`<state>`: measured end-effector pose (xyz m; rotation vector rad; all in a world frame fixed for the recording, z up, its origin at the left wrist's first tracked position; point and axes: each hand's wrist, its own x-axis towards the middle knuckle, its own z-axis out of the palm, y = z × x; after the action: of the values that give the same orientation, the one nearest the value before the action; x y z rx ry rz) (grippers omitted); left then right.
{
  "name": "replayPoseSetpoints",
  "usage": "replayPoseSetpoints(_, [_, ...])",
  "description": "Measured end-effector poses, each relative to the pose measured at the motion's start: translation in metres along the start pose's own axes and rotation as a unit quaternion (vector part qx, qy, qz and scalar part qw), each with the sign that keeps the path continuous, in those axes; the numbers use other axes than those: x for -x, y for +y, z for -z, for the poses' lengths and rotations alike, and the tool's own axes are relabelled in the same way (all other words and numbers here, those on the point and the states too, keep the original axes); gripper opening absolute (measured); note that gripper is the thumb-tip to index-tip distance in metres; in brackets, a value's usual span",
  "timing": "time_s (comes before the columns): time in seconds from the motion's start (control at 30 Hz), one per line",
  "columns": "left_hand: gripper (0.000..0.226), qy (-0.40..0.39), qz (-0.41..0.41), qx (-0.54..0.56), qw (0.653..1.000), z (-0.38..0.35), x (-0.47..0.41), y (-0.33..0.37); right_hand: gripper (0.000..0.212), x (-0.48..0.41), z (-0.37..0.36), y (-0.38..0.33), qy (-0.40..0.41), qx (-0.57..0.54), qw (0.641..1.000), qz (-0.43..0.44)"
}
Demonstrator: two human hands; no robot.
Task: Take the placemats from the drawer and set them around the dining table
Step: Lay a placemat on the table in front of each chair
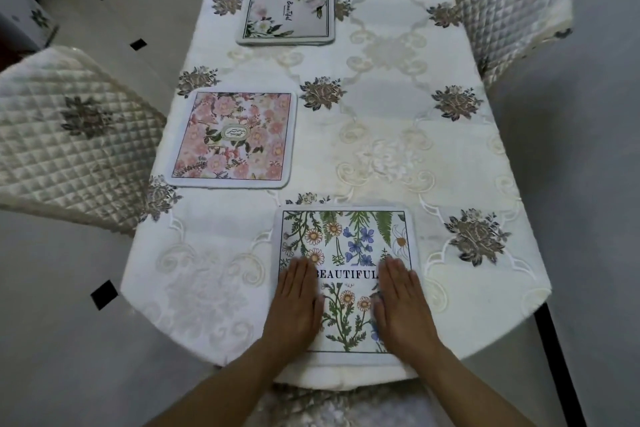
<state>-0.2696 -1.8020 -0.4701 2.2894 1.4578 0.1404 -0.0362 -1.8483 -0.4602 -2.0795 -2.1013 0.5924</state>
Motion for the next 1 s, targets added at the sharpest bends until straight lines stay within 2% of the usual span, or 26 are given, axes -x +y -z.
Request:
replayPoseSetpoints(0.1, [0.057,0.014,-0.006,-0.002,1.0,0.012,-0.068,0.008,0.063,-0.07,0.015,-0.019,0.001,0.0,1.0,0.016])
replayPoseSetpoints(0.2, [0.056,-0.007,-0.027,-0.03,0.999,0.024,-0.13,0.013,0.063,-0.132,0.029,-0.037,-0.027,0.014,0.999,0.03])
replayPoseSetpoints(0.33, [0.057,-0.047,-0.038,-0.069,0.996,0.027,-0.161,0.001,0.063,-0.162,0.032,-0.039,-0.076,0.05,0.995,0.033])
replayPoseSetpoints(0.5, [0.062,-0.028,-0.059,-0.088,0.994,0.03,-0.142,-0.028,0.06,-0.151,0.031,-0.016,-0.065,0.047,0.995,0.062])
replayPoseSetpoints(0.7, [0.065,-0.017,-0.009,-0.075,0.997,0.044,-0.119,-0.069,0.061,-0.124,0.049,0.053,-0.033,0.041,0.998,-0.032])
replayPoseSetpoints(0.83, [0.061,-0.006,0.029,-0.072,0.997,0.033,-0.101,-0.062,0.064,-0.098,0.041,0.044,-0.033,0.064,0.995,-0.066])
replayPoseSetpoints(0.93, [0.059,0.021,0.019,-0.078,0.997,0.019,-0.056,-0.054,0.064,-0.047,0.026,0.026,-0.041,0.057,0.994,-0.078])
replayPoseSetpoints(1.0, [0.06,0.011,0.004,-0.088,0.996,0.011,-0.015,-0.049,0.065,-0.003,0.017,0.019,-0.048,0.056,0.994,-0.085])
